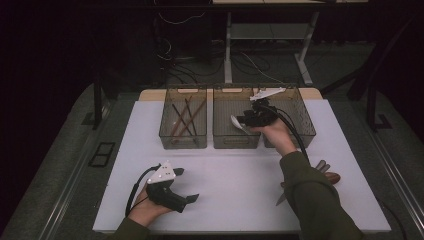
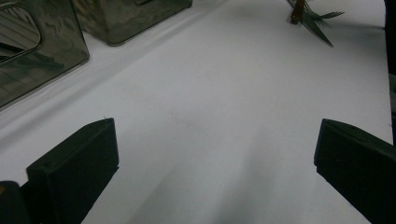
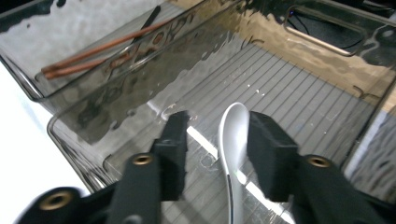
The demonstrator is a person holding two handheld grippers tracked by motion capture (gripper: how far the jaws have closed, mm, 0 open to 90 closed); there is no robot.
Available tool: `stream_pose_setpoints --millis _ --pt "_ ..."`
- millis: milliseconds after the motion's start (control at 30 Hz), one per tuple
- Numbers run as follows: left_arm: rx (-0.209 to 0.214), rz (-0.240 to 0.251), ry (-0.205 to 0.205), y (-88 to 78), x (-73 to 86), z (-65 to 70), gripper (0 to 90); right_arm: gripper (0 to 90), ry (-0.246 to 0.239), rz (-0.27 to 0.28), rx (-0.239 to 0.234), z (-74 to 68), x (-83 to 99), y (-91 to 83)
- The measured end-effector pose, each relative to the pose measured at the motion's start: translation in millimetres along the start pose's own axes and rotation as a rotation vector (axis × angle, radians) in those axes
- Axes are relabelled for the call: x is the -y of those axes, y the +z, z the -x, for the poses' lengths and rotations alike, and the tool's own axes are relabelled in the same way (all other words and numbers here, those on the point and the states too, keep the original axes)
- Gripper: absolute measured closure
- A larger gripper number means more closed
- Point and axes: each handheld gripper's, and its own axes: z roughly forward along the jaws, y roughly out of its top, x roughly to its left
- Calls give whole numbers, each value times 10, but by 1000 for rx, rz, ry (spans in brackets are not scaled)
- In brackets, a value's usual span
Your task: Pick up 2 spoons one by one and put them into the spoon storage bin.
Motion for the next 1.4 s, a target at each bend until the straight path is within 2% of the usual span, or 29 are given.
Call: stream_pose_setpoints --millis 200,333,533,567,867,1133,1400 --pt "-1 1 2 13 7 -25 0 439 36 39 -26 33 5 -138" --pt "-4 2 -6 26 15 -35 0 418 38 71 -46 59 44 -275" --pt "-2 6 -12 16 12 -24 0 407 33 99 -47 95 137 -486" --pt "-2 8 -12 16 11 -25 0 405 44 103 -51 86 152 -525" --pt "-2 7 -10 12 8 -22 0 397 0 104 -65 -11 315 -772" --pt "-3 13 -14 10 9 -23 0 397 -7 115 -58 -54 483 -956" --pt "-4 12 -11 -3 5 -13 0 401 -8 116 -50 -40 686 -1042"
